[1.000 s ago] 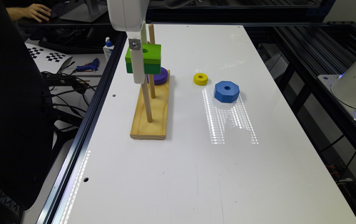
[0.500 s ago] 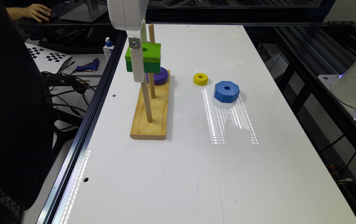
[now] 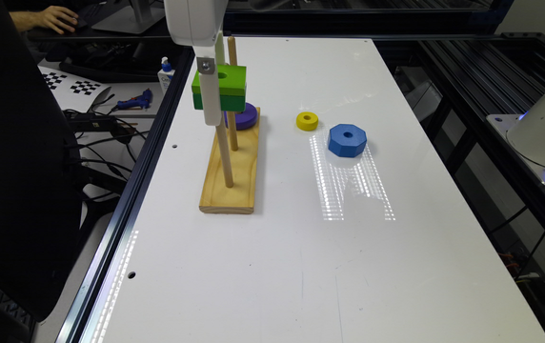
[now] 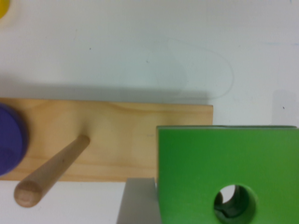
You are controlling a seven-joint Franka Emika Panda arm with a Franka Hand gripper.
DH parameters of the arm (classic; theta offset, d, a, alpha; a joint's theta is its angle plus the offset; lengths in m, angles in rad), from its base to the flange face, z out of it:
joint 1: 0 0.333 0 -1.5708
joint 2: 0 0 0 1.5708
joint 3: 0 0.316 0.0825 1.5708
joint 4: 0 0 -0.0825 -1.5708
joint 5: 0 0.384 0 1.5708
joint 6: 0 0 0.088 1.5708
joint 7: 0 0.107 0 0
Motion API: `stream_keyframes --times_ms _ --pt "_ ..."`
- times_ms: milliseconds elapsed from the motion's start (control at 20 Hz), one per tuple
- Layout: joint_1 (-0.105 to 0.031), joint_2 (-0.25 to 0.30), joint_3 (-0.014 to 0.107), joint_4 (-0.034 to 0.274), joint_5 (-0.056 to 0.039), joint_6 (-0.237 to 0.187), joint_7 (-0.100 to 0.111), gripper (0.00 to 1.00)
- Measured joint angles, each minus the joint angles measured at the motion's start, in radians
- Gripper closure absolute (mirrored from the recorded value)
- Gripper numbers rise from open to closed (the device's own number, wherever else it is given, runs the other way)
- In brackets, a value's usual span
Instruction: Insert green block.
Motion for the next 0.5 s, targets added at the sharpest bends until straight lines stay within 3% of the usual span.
stream_keyframes --times_ms 500 --pt "-0.007 0.000 -0.003 0.000 -0.0023 -0.001 -0.003 1.00"
